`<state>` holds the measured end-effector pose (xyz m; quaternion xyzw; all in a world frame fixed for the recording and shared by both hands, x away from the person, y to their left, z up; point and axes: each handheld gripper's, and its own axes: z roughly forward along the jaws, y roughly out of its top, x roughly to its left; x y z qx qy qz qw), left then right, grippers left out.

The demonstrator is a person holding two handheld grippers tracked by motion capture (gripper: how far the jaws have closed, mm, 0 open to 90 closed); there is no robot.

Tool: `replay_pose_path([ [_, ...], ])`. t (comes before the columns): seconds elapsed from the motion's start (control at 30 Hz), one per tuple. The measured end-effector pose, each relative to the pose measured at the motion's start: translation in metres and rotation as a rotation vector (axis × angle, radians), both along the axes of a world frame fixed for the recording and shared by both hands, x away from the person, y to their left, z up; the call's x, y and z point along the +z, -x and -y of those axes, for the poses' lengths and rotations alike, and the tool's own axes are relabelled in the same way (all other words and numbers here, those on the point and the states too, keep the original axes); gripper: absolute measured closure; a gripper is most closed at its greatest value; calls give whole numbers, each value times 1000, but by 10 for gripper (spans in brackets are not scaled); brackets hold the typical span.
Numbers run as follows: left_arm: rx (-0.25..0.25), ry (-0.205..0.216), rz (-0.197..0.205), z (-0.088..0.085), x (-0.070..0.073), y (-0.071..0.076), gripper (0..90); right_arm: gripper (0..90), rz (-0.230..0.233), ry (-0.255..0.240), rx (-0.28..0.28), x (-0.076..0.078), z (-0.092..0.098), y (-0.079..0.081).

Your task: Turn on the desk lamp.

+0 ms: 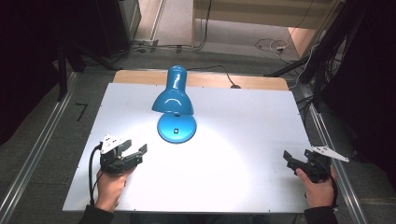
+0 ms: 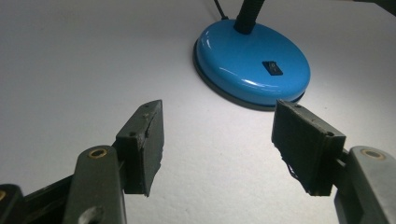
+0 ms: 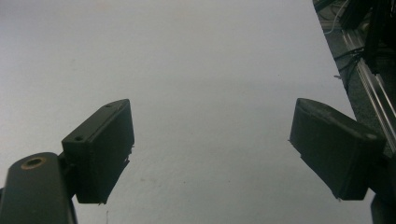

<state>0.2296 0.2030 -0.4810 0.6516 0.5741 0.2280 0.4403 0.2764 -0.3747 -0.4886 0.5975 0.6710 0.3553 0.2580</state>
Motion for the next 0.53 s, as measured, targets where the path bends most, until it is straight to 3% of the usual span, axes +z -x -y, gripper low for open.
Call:
replay_pose_path([
  [0.3, 41, -8, -23, -21, -6, 16, 312, 125, -12, 14, -8, -3, 5, 3],
  [0.43, 70, -14, -49, -32, -14, 23, 246, 123, -32, 46, -12, -10, 6, 0],
  [0.53, 88, 9, -72, -37, -18, 25, 170, 106, -58, 73, -8, -18, 5, -6],
])
